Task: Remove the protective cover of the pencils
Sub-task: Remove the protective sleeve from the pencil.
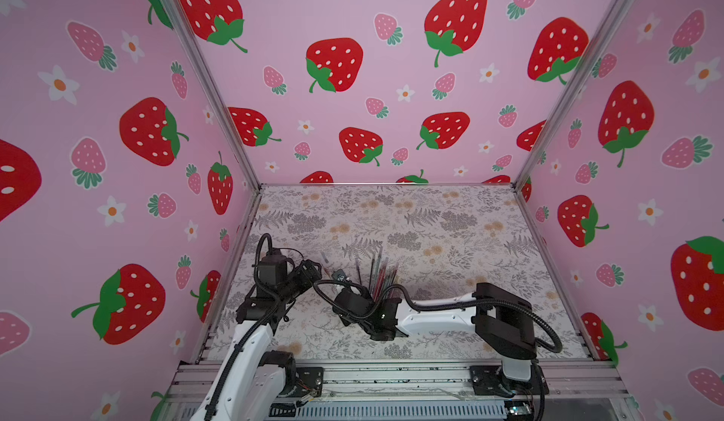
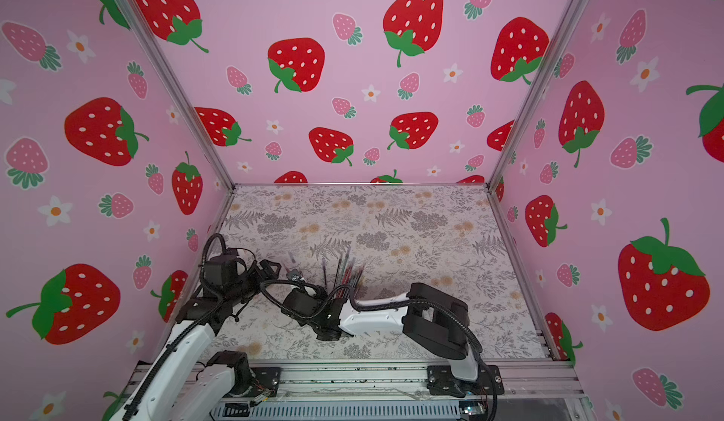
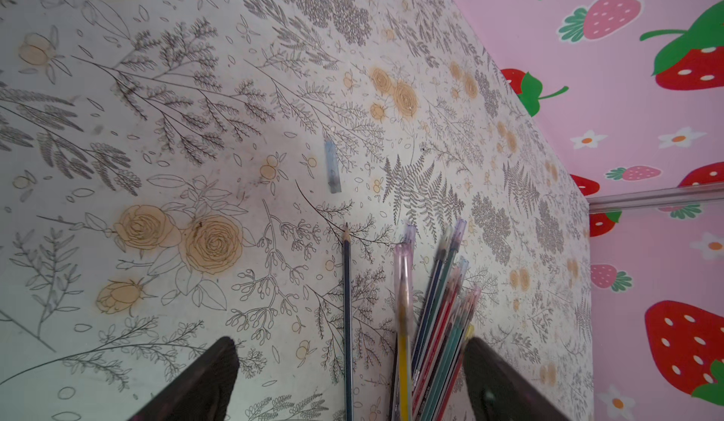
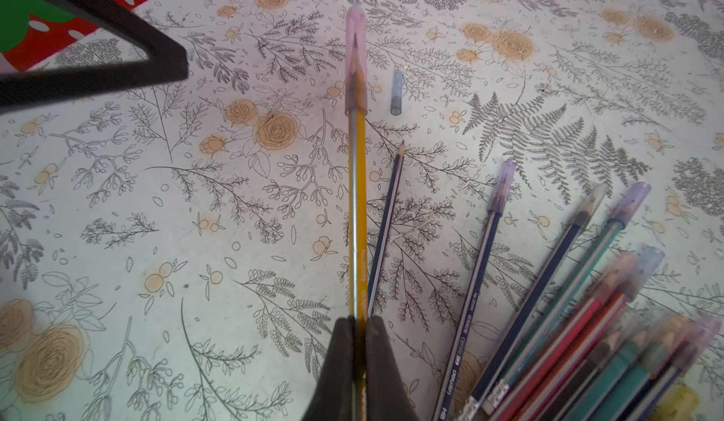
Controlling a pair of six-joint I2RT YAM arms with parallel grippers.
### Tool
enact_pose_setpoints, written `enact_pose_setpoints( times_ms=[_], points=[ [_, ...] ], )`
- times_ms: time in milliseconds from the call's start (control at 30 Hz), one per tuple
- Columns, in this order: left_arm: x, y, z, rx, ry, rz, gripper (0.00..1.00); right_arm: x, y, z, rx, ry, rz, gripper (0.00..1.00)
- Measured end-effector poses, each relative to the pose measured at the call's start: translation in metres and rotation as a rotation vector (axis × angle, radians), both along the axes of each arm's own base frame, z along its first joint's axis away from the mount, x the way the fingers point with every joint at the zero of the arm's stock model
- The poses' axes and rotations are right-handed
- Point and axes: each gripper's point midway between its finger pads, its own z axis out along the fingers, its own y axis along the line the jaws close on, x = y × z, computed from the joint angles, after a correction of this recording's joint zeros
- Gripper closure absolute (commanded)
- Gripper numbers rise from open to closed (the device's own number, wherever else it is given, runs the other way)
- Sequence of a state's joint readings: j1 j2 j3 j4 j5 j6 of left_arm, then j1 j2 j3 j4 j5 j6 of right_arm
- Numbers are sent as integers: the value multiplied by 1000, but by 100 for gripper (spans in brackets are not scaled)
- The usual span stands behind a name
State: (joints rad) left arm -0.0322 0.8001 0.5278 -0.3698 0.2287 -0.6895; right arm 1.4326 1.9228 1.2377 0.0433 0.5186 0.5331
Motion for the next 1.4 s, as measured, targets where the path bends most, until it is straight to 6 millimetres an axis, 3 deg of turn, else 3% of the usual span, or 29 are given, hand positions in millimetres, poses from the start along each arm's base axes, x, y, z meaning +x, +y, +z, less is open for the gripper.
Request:
enact_pose_setpoints(
  times_ms=[367, 533, 633, 1033, 1400],
  points=[
    [13, -26, -9, -43, 14, -83, 31, -2, 2, 1, 2, 0, 15, 100],
    [18, -26, -14, -45, 24, -79, 58, -5, 8, 4, 34, 11, 40, 100],
    [20, -26, -17, -44, 31, -78, 68, -8, 10, 2, 43, 18, 51, 100],
    [21, -25, -28, -62, 81, -46, 100, -17, 13, -2, 55, 35, 86, 100],
    [34, -18, -30, -33, 131, -9, 100, -19, 11, -6, 57, 31, 88, 100]
  ],
)
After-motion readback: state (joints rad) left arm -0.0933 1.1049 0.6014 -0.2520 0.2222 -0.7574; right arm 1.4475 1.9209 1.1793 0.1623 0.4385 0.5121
